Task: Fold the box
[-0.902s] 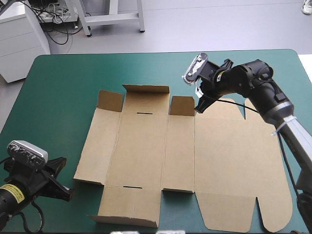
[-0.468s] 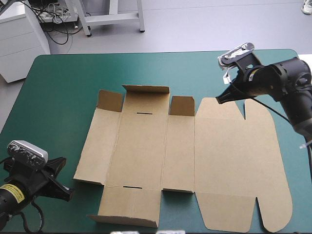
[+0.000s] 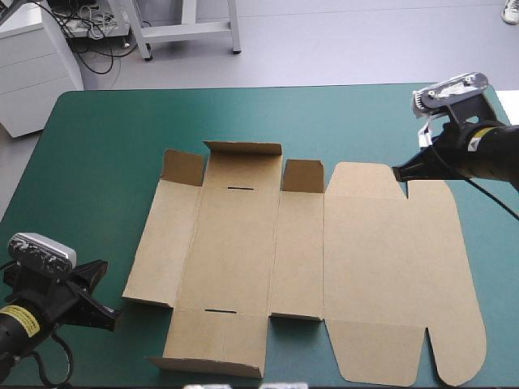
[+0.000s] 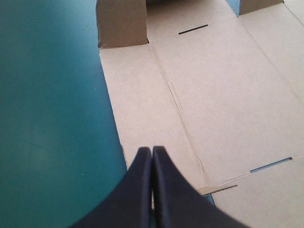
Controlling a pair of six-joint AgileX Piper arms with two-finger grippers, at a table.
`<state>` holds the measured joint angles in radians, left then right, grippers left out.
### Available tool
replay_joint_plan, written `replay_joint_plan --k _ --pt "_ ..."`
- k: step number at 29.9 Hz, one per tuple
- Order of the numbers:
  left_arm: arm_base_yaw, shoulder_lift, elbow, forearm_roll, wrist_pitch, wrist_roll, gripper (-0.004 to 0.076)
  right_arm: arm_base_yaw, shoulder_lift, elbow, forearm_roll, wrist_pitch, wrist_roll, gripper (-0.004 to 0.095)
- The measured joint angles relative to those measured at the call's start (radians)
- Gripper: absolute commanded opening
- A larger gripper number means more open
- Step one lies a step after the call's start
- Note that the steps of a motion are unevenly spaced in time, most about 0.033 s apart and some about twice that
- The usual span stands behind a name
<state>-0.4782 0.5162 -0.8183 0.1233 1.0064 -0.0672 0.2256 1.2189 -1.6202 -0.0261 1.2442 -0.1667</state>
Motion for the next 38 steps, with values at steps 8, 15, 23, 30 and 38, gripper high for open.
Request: replay_joint_plan --k 8,15,23,30,38 --pt "0.0 0.0 0.0 0.0 0.0 -0.005 -0.0032 -0.001 -0.163 0.105 -0.012 0.003 0.011 -0.0018" --pt "0.0 0.001 0.0 0.0 0.0 -0.018 -0.0032 -0.001 -0.408 0.455 -0.012 -0.036 0.04 -0.0018" --pt "0.0 0.106 -0.045 0.0 0.013 -0.03 -0.0032 -0.001 -0.612 0.676 -0.012 -0.057 0.062 -0.0018" --pt "0.0 0.302 -0.203 -0.001 0.045 -0.014 -0.0023 -0.001 -0.74 0.76 -0.012 -0.06 0.092 -0.0018" --pt "0.0 0.513 -0.38 -0.015 0.076 0.028 -0.001 -0.001 -0.798 0.813 -0.011 -0.057 0.103 -0.0018"
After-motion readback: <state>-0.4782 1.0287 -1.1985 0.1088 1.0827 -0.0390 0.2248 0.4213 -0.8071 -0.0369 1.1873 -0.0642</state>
